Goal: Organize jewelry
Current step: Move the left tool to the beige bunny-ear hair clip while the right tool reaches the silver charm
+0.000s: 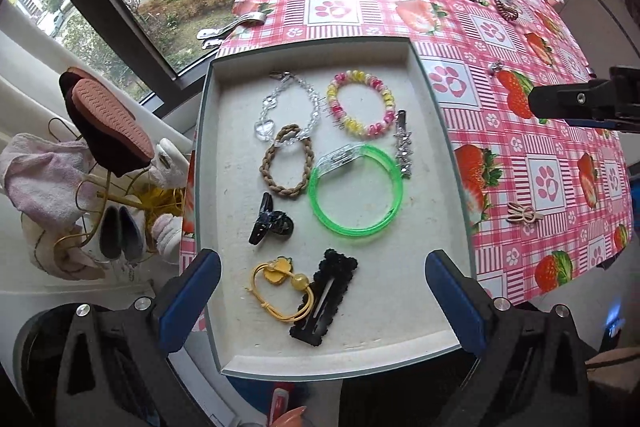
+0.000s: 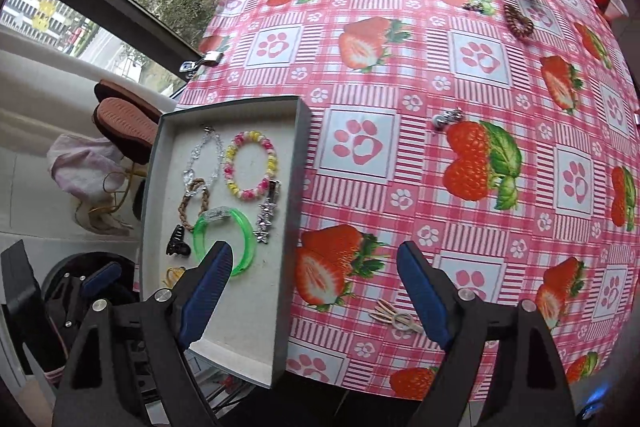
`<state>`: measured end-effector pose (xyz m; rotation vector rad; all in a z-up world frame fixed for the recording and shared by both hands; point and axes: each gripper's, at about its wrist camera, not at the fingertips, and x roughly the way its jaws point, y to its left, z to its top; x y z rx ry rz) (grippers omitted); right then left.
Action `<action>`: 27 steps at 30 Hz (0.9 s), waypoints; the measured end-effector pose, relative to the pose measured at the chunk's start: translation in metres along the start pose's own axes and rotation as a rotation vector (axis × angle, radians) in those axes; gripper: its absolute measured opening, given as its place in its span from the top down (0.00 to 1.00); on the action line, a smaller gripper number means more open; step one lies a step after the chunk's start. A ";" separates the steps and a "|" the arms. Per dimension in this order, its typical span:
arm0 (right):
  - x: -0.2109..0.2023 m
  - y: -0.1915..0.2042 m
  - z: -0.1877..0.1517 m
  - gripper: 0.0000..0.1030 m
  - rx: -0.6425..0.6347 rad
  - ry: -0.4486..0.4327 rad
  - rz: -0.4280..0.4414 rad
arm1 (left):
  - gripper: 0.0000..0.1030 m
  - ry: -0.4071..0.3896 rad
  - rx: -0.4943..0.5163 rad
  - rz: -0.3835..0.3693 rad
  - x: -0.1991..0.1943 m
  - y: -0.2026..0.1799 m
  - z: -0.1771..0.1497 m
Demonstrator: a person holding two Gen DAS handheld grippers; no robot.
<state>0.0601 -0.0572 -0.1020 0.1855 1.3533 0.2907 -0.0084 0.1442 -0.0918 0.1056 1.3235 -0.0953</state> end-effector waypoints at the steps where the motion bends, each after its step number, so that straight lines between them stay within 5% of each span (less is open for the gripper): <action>1: -0.002 -0.010 -0.002 0.16 0.019 0.001 -0.013 | 0.00 0.000 0.009 0.003 -0.002 -0.004 0.002; 6: -0.006 -0.056 -0.004 0.16 0.072 0.024 -0.071 | 0.00 -0.006 0.028 -0.005 -0.012 -0.032 0.016; 15: -0.003 -0.114 0.025 0.16 -0.017 0.056 -0.073 | 0.00 0.052 -0.016 -0.002 -0.007 -0.113 0.046; 27: 0.018 -0.135 0.079 0.16 -0.201 0.094 -0.004 | 0.00 0.204 -0.295 -0.068 0.036 -0.171 0.042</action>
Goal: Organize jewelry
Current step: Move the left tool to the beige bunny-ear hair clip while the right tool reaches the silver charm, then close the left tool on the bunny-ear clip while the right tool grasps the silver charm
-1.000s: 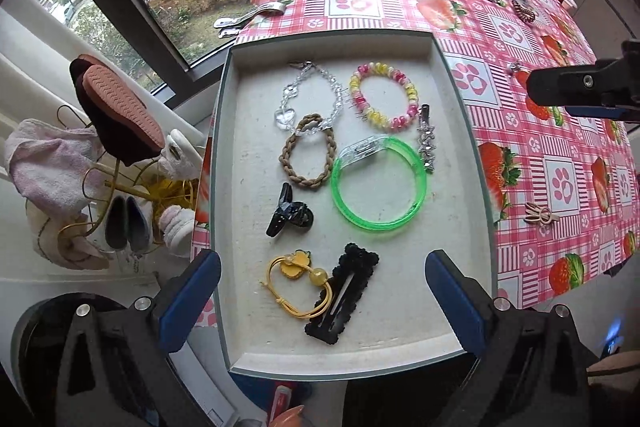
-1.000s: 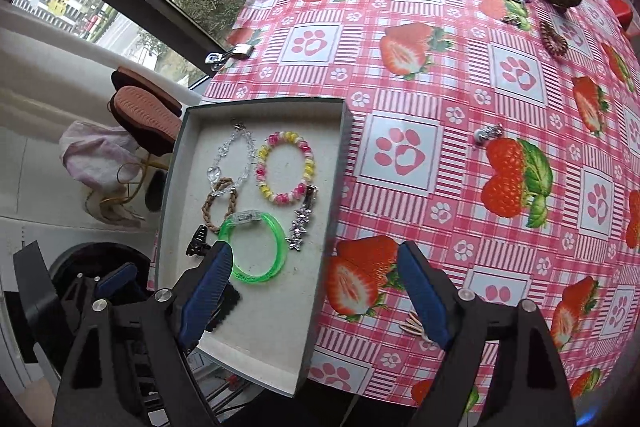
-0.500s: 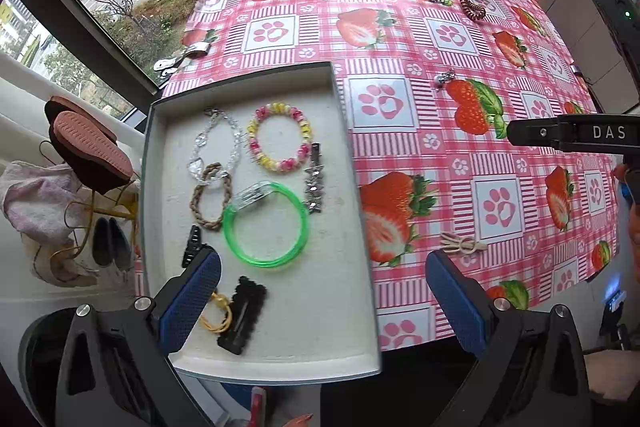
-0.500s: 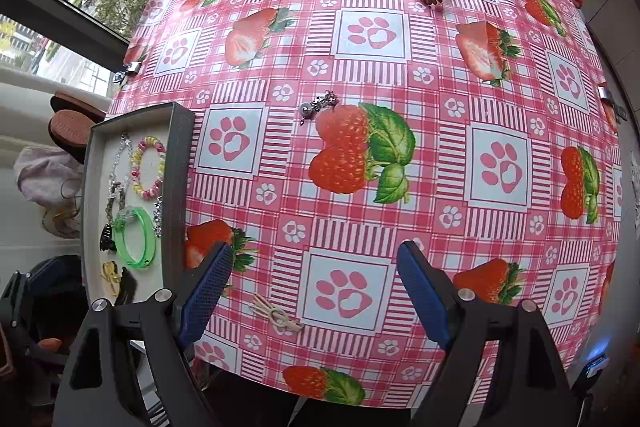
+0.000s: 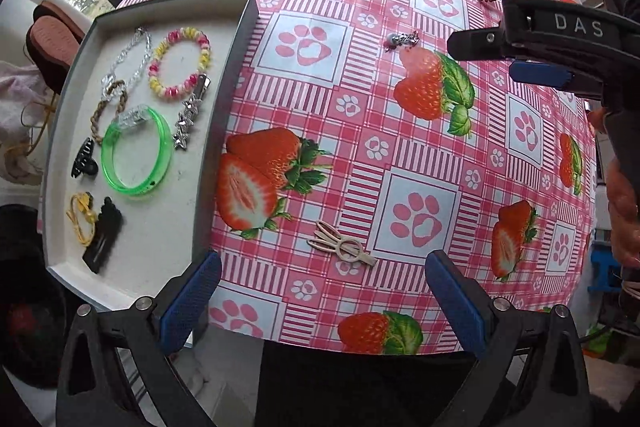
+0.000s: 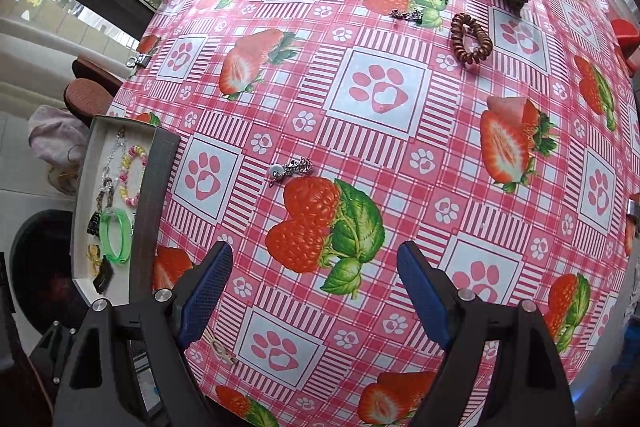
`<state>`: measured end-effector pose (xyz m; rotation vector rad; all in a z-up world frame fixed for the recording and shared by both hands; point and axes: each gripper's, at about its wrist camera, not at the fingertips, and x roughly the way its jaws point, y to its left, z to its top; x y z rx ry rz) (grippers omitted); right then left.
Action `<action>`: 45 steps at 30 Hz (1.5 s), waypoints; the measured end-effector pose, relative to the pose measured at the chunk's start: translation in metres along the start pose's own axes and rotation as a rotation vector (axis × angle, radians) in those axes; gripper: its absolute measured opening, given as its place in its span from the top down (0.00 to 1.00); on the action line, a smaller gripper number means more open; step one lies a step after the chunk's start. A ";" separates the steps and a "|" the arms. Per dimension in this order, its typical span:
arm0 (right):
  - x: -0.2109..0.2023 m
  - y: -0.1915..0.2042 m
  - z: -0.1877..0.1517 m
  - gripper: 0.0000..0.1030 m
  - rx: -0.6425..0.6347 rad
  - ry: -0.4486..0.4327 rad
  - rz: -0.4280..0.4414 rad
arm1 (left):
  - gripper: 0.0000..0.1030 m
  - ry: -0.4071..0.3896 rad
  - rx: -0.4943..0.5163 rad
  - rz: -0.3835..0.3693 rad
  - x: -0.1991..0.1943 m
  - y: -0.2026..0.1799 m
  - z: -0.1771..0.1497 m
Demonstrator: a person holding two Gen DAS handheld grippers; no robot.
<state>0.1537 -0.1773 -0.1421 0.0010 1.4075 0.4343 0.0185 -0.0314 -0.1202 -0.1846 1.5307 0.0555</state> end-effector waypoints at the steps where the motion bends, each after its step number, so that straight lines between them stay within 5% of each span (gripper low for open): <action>1: 0.003 0.000 0.002 0.16 -0.007 0.003 0.004 | 0.00 0.008 -0.018 0.001 0.005 -0.001 -0.001; 12: 0.035 0.014 0.023 0.18 -0.067 0.017 -0.021 | 0.08 0.061 -0.211 0.023 0.054 -0.001 -0.014; 16: 0.046 0.024 0.028 0.23 -0.085 0.015 -0.032 | 0.21 0.058 -0.249 0.028 0.065 -0.002 -0.021; 24: 0.065 0.041 0.032 0.40 -0.118 -0.003 -0.103 | 0.22 0.043 -0.296 0.055 0.081 -0.009 -0.036; 28: 0.068 0.052 0.033 0.67 -0.154 -0.022 -0.178 | 0.36 0.037 -0.291 0.069 0.080 -0.023 -0.031; 31: 0.067 0.049 0.034 0.93 -0.139 -0.032 -0.195 | 0.60 0.032 -0.264 0.068 0.078 -0.026 -0.025; 33: 0.065 0.042 0.035 0.95 -0.119 -0.030 -0.173 | 0.75 0.031 -0.247 0.058 0.078 -0.027 -0.022; 43: 0.045 0.005 0.018 0.96 -0.062 -0.014 0.021 | 0.75 -0.012 -0.187 -0.067 0.052 -0.017 -0.015; 45: 0.039 0.003 0.014 0.94 -0.094 -0.031 0.002 | 0.75 -0.015 -0.185 -0.068 0.050 -0.016 -0.013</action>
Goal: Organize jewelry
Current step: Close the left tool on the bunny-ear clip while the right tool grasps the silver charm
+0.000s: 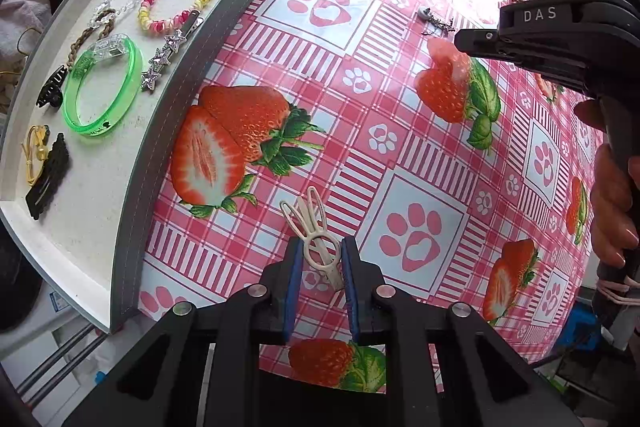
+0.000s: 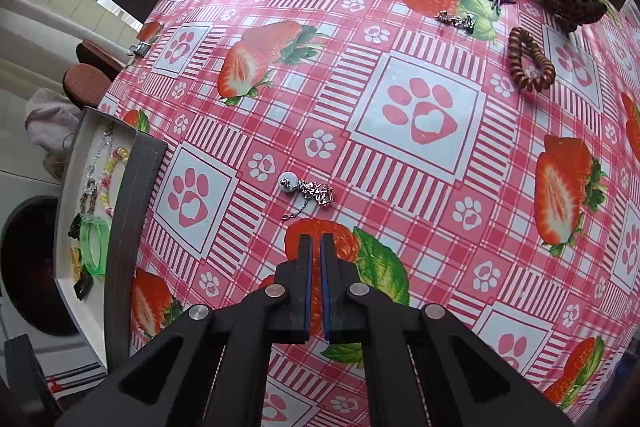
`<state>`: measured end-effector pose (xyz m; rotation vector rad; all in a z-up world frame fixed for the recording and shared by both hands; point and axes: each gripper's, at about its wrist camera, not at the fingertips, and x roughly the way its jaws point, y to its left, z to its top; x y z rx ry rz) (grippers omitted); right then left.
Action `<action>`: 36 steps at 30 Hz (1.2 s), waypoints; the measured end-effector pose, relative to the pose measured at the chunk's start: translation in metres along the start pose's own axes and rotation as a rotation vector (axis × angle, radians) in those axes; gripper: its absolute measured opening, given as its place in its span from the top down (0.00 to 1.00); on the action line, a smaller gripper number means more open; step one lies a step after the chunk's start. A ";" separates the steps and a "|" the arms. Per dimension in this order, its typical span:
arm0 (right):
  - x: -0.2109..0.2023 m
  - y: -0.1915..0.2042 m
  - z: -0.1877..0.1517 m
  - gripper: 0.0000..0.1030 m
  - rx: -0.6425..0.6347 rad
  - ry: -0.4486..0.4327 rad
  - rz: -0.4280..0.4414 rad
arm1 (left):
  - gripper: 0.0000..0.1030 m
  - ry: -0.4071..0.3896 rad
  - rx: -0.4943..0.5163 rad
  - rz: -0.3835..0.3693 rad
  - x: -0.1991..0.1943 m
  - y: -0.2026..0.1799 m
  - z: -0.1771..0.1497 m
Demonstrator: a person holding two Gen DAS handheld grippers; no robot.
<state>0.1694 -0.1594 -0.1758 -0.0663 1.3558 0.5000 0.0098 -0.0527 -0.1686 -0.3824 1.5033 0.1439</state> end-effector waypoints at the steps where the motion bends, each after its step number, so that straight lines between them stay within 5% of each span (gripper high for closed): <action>1: 0.000 0.002 0.002 0.87 -0.016 -0.007 -0.014 | 0.75 -0.001 -0.001 -0.003 -0.001 0.001 0.001; 2: 0.000 0.006 0.006 0.81 -0.029 -0.014 -0.022 | 0.75 -0.001 -0.001 -0.007 -0.004 0.003 0.002; 4: 0.003 0.018 0.013 0.51 -0.055 -0.028 -0.033 | 0.75 -0.003 0.002 -0.015 -0.011 0.005 0.001; 9: 0.022 0.047 0.028 0.50 -0.163 -0.039 -0.097 | 0.75 -0.011 0.008 -0.031 -0.022 0.008 -0.002; 11: 0.034 0.054 0.031 0.54 -0.198 -0.011 -0.141 | 0.75 -0.012 0.010 -0.043 -0.026 0.010 -0.002; 13: 0.036 0.059 0.029 0.86 -0.227 -0.029 -0.193 | 0.75 -0.017 0.017 -0.054 -0.030 0.011 -0.002; 14: 0.036 0.061 0.029 0.88 -0.233 -0.036 -0.208 | 0.75 -0.020 0.022 -0.060 -0.032 0.012 -0.002; 25: -0.004 0.014 0.006 0.88 -0.052 -0.003 0.019 | 0.75 -0.060 0.089 -0.071 -0.065 0.017 0.011; 36: -0.049 0.004 -0.037 0.88 0.008 0.030 0.074 | 0.75 -0.123 0.148 -0.047 -0.104 0.015 0.015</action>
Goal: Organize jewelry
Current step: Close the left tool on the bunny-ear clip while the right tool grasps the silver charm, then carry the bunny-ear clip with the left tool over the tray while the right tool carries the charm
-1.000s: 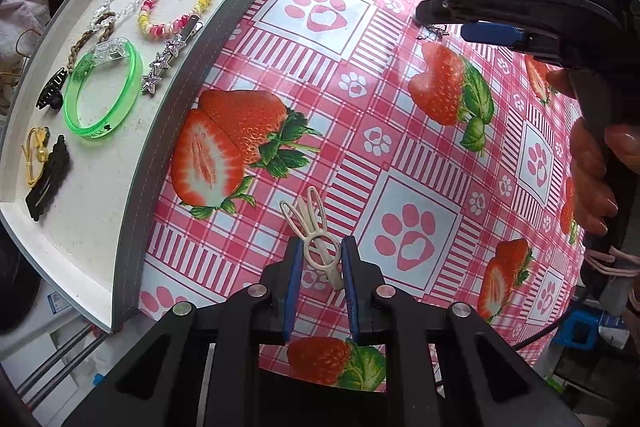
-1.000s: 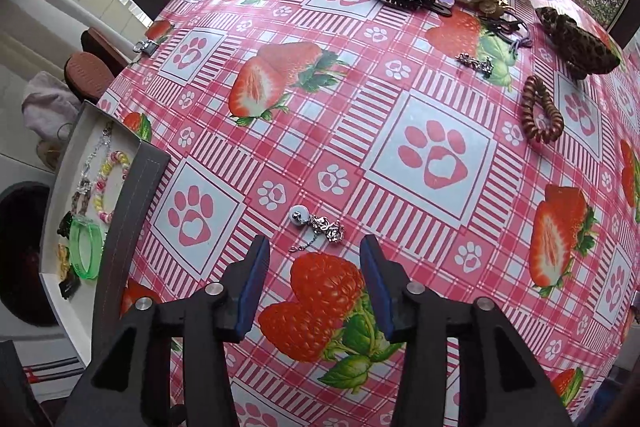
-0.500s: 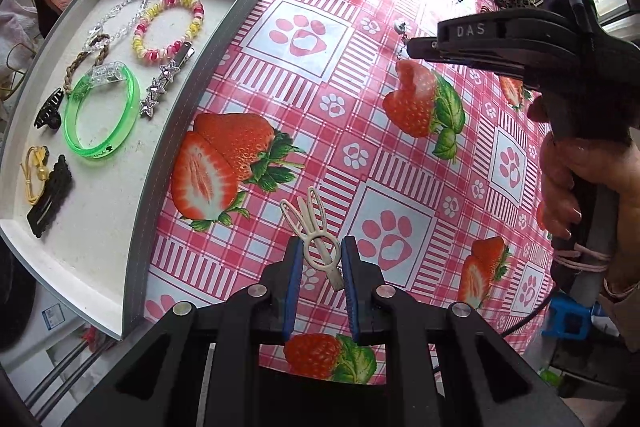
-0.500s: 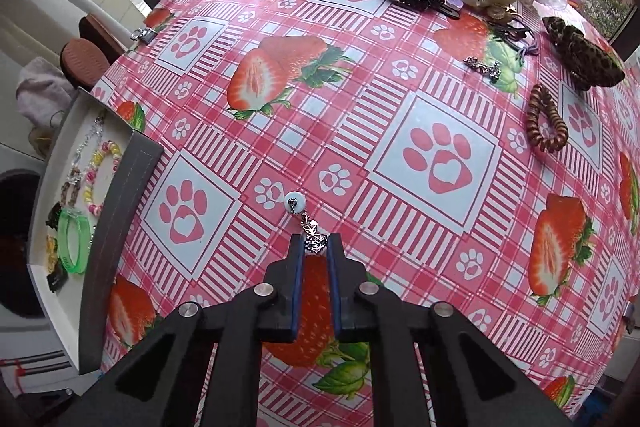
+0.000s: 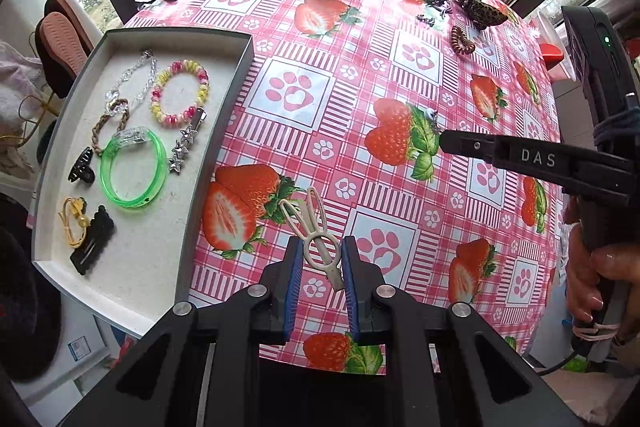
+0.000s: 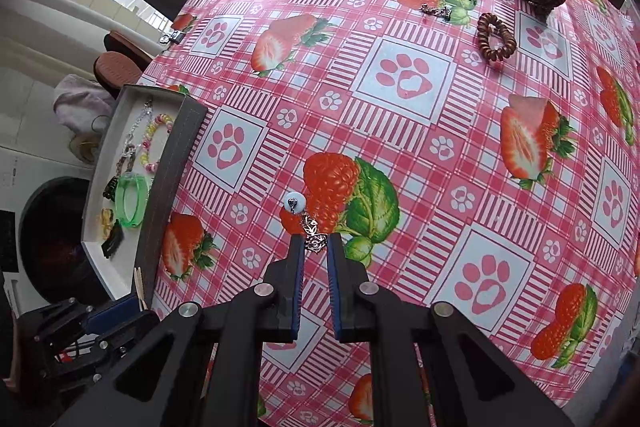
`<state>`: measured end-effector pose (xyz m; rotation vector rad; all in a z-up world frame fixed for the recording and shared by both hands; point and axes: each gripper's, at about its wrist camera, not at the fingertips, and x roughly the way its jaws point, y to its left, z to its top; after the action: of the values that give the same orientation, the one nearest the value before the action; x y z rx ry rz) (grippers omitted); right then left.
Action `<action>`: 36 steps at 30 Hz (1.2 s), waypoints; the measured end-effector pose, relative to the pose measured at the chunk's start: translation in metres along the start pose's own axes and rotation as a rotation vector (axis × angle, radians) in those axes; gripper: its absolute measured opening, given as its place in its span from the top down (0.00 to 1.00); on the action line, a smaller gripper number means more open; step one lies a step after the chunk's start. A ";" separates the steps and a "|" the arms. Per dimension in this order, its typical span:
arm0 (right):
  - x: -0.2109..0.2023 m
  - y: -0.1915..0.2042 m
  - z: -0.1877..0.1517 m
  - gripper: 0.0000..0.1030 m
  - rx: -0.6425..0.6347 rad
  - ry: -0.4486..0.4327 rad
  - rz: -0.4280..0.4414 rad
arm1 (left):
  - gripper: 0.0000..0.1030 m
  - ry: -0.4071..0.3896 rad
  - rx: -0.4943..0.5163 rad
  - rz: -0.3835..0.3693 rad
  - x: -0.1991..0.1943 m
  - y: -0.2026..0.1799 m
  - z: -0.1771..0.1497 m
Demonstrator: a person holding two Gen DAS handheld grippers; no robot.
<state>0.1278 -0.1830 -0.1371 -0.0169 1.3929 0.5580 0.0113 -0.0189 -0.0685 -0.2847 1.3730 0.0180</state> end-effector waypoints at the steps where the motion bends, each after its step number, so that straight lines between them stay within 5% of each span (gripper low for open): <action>1: -0.002 0.001 -0.003 0.88 0.005 0.002 0.003 | 0.75 -0.006 0.003 0.005 -0.004 0.002 0.000; 14: -0.017 0.036 -0.031 0.88 0.003 0.010 0.042 | 0.75 -0.069 -0.042 0.049 -0.035 0.049 -0.003; 36: 0.042 0.194 -0.007 0.89 0.023 0.002 0.039 | 0.75 -0.056 0.023 0.052 -0.019 0.212 0.046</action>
<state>0.0507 -0.0005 -0.1178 0.0283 1.4035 0.5738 0.0139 0.1986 -0.0823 -0.2278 1.3239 0.0536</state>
